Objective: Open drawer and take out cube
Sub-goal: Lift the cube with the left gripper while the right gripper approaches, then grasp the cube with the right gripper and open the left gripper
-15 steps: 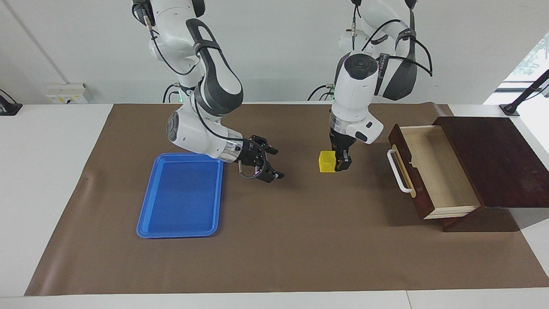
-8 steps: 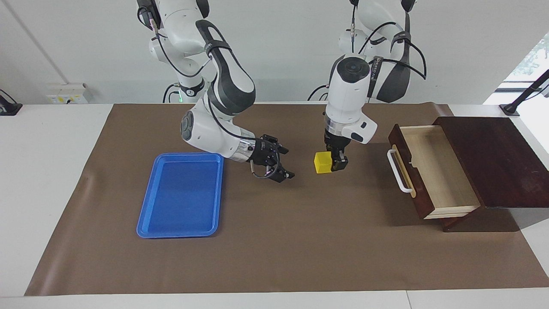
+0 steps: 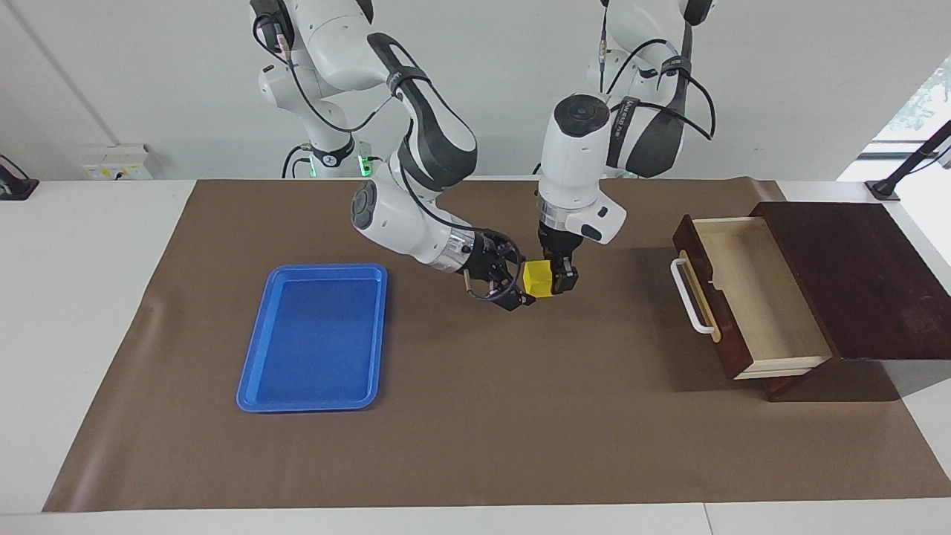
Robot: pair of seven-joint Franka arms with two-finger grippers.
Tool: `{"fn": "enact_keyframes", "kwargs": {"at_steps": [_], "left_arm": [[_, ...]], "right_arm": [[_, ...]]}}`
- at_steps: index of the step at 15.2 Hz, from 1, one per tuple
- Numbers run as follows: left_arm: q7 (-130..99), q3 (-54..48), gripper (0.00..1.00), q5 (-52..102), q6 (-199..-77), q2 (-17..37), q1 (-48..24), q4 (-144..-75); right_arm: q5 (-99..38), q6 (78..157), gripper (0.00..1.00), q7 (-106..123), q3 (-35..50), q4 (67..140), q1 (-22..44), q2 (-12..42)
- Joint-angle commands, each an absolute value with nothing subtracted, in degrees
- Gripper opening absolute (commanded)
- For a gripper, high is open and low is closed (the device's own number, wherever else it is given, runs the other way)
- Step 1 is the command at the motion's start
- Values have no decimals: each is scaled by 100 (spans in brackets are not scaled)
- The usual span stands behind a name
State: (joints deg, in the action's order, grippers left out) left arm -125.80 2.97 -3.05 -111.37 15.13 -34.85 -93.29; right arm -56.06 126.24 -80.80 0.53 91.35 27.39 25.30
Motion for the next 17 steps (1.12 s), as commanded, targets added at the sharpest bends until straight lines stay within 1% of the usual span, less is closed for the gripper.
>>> {"fn": "enact_keyframes", "kwargs": {"at_steps": [1, 3, 10, 12, 15, 16, 17], "left_arm": [[-12709, 378, 0, -404, -11206, 1582, -3603, -9316], [-12709, 378, 0, -404, -11206, 1582, -3665, -9316], [-12726, 378, 0, -404, -11188, 1582, -3665, -9308], [-12727, 378, 0, -404, -11188, 1582, -3665, -9308], [-12727, 378, 0, -404, -11180, 1582, -3665, -9308], [-12727, 378, 0, -404, -11188, 1582, -3665, -9308], [-12727, 378, 0, -404, -11188, 1582, -3665, -9308]], "right_arm": [[-5555, 12700, 100, -8244, 62, 9009, 2733, 2610], [-5555, 12700, 99, -8279, 62, 9009, 2742, 2610], [-5546, 12744, 91, -8288, 62, 9018, 2751, 2610], [-5546, 12744, 80, -8288, 62, 9009, 2751, 2610], [-5537, 12744, 56, -8279, 62, 9009, 2751, 2610], [-5537, 12744, 48, -8279, 62, 9009, 2760, 2610], [-5520, 12744, 33, -8279, 62, 9009, 2760, 2610]]}}
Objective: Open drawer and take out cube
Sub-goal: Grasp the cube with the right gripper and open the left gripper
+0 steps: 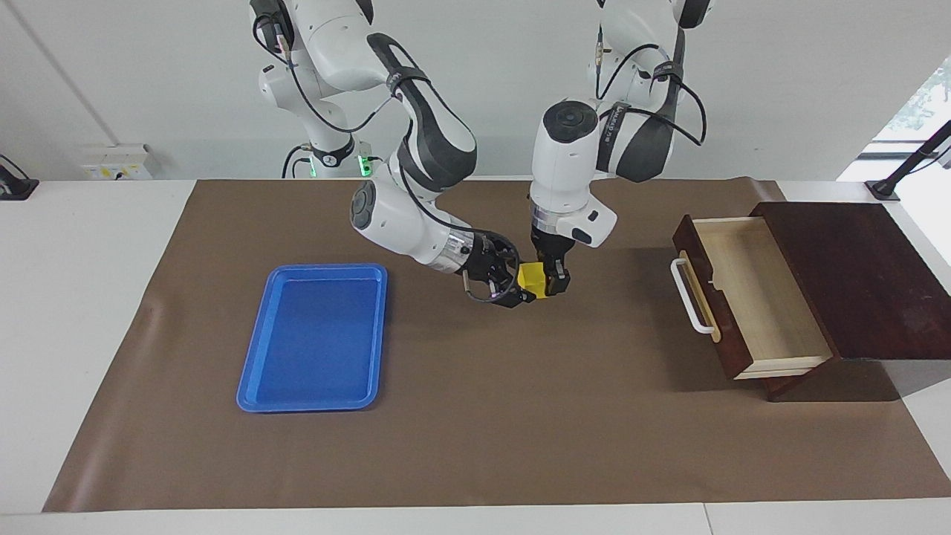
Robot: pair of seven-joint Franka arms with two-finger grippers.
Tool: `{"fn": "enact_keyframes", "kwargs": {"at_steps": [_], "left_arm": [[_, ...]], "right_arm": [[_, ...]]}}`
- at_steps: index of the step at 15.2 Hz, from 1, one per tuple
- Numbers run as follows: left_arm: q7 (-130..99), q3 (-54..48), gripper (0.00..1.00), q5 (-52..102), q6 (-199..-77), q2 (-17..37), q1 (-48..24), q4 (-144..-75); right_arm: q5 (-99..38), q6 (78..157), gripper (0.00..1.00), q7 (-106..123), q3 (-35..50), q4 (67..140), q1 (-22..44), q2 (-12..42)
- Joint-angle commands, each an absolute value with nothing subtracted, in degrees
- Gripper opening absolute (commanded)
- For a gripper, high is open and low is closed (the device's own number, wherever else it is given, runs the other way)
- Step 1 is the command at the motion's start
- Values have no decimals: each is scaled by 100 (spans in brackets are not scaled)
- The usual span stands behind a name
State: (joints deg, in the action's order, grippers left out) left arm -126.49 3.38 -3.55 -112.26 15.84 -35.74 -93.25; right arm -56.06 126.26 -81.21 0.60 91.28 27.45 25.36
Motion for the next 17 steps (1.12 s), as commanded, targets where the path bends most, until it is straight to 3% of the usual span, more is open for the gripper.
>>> {"fn": "enact_keyframes", "kwargs": {"at_steps": [1, 2, 9, 10, 11, 12, 13, 17], "left_arm": [[-12727, 378, 0, -404, -11188, 1582, -3665, -9308], [-12727, 378, 0, -404, -11180, 1582, -3665, -9308], [-12718, 378, 0, -457, -11092, 1573, -3665, -9308], [-12718, 378, 9, -492, -11074, 1573, -3656, -9308], [-12718, 378, 37, -518, -11005, 1573, -3648, -9308], [-12718, 387, 82, -519, -10969, 1573, -3621, -9308], [-12700, 387, 100, -527, -10899, 1565, -3569, -9308], [-12490, 396, 100, -615, -10775, 1512, -3182, -9351]], "right_arm": [[-5511, 12744, 18, -8279, 62, 9009, 2768, 2610], [-5528, 12727, 0, -8288, 62, 9009, 2803, 2610], [-5581, 12700, 0, -8297, 70, 8895, 2760, 2637], [-5572, 12700, 0, -8297, 70, 8895, 2760, 2637], [-5555, 12700, 0, -8288, 70, 8895, 2760, 2637], [-5555, 12709, 0, -8288, 70, 8895, 2760, 2637], [-5546, 12709, 0, -8288, 70, 8895, 2760, 2637], [-5528, 12753, 0, -8271, 70, 8903, 2760, 2637]]}}
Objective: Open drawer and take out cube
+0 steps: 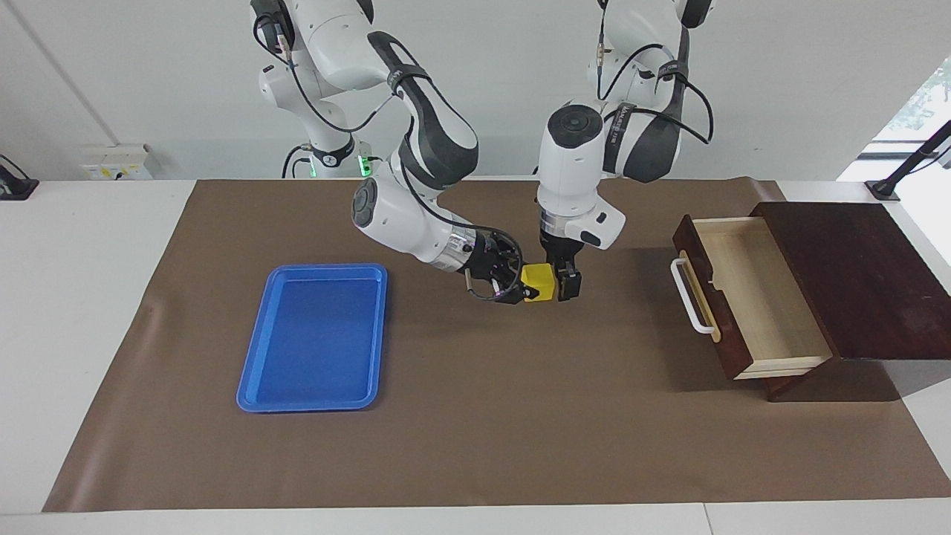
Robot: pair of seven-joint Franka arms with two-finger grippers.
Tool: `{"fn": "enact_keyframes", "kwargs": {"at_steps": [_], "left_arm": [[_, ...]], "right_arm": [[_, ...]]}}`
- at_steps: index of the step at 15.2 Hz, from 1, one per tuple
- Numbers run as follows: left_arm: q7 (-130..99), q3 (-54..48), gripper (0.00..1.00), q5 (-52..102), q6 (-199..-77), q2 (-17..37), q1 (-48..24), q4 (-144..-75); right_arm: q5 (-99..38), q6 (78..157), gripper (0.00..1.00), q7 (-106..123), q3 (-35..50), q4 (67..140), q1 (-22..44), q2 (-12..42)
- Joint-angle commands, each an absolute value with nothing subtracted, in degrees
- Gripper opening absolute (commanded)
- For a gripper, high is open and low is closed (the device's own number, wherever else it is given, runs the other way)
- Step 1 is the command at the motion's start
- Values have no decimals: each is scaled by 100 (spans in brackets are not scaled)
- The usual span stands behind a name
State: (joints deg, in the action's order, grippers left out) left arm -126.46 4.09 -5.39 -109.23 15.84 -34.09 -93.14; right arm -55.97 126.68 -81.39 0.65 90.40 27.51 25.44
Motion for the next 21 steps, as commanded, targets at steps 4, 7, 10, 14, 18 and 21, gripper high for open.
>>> {"fn": "enact_keyframes", "kwargs": {"at_steps": [4, 7, 10, 14, 18, 21], "left_arm": [[-11797, 396, 100, -615, -10617, 1503, -2498, -9413], [-11138, 396, 100, -615, -10635, 1494, -2058, -9483], [-10417, 396, 100, -668, -10696, 1477, -1619, -9606], [-9722, 396, 100, -913, -11020, 1389, -1179, -9922], [-8862, 396, 100, -958, -11294, 1380, -581, -9967], [-8316, 396, 100, -1080, -11408, 1389, -212, -9958]], "right_arm": [[-5484, 12753, 0, -8078, 53, 8903, 2699, 2628], [-5493, 12613, 0, -7700, 18, 8991, 2314, 2576], [-5493, 11999, 0, -7490, 18, 8982, 1585, 2523], [-5484, 11085, 0, -7049, 0, 9105, 565, 2426], [-5476, 10925, 0, -6584, -26, 9728, -43, 2224], [-5414, 11013, 0, -6460, -236, 10080, -211, 2223]]}}
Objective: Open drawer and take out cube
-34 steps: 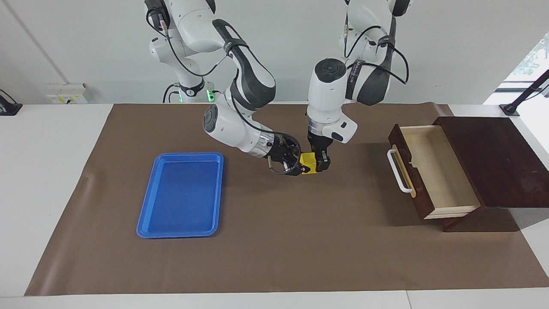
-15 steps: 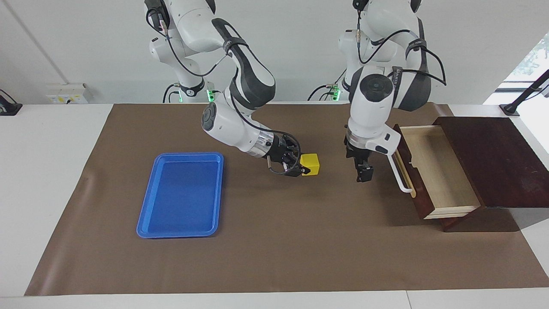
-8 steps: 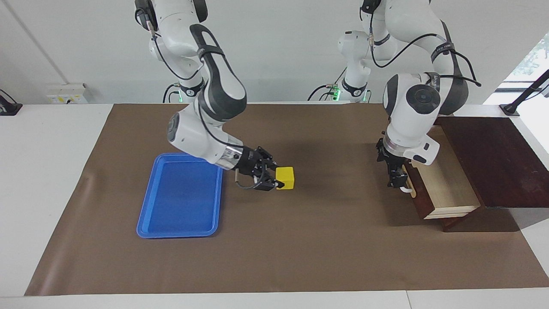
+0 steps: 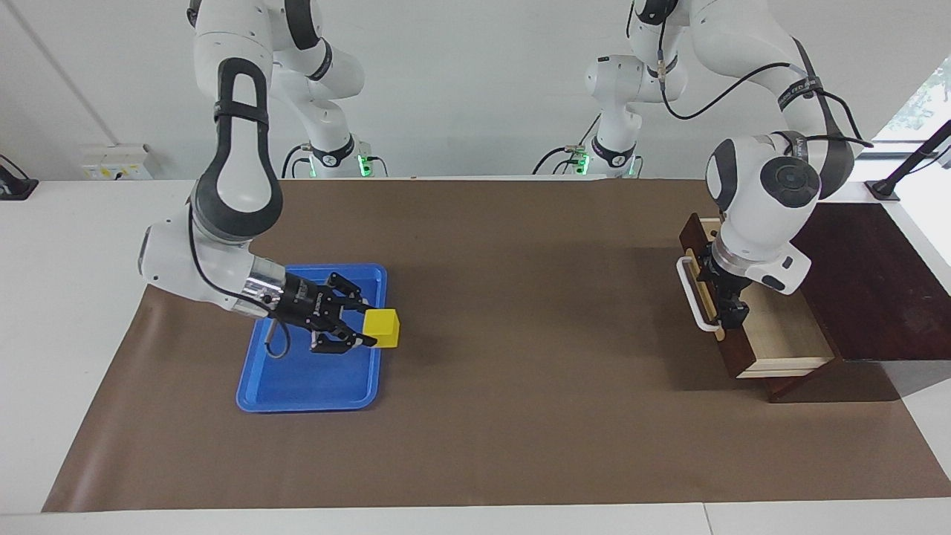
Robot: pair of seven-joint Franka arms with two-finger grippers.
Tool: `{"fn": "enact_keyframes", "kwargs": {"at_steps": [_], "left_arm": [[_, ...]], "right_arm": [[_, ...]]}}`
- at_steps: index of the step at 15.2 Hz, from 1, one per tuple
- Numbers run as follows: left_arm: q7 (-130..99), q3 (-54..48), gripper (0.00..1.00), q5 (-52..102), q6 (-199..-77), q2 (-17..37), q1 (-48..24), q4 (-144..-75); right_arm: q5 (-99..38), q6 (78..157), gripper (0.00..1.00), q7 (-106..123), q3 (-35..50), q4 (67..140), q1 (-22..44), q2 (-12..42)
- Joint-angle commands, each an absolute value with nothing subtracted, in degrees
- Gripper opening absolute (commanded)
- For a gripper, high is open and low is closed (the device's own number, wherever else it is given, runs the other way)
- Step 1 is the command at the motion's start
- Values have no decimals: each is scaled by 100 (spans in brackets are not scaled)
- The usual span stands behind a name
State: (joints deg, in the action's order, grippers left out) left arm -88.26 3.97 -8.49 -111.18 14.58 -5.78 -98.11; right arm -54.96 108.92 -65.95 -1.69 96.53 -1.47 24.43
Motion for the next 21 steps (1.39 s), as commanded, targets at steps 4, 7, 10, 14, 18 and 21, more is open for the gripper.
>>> {"fn": "enact_keyframes", "kwargs": {"at_steps": [4, 7, 10, 14, 18, 21], "left_arm": [[-7736, 396, 100, -1116, -11478, 1397, 149, -9958], [-7576, 396, 100, -1108, -11584, 1397, 290, -9949], [-7436, 387, 100, -1107, -11479, 1363, 220, -9897], [-6761, 290, 100, -1011, -11119, 1012, 158, -9835], [-5024, 272, 100, -56, -10531, 423, 219, -9809], [-3153, 299, 100, 88, -9627, 141, 176, -9651]], "right_arm": [[-5335, 11109, 0, -6434, -693, 10493, -228, 2276], [-5326, 11109, 0, -6179, -791, 10661, -220, 2268], [-5133, 11285, 0, -5767, -800, 10941, -211, 2224], [-5106, 11294, 0, -5565, -800, 11056, -211, 2206], [-5106, 11242, 0, -4906, -826, 11171, -220, 2153], [-5106, 11224, 0, -4658, -844, 11250, -220, 2136]]}}
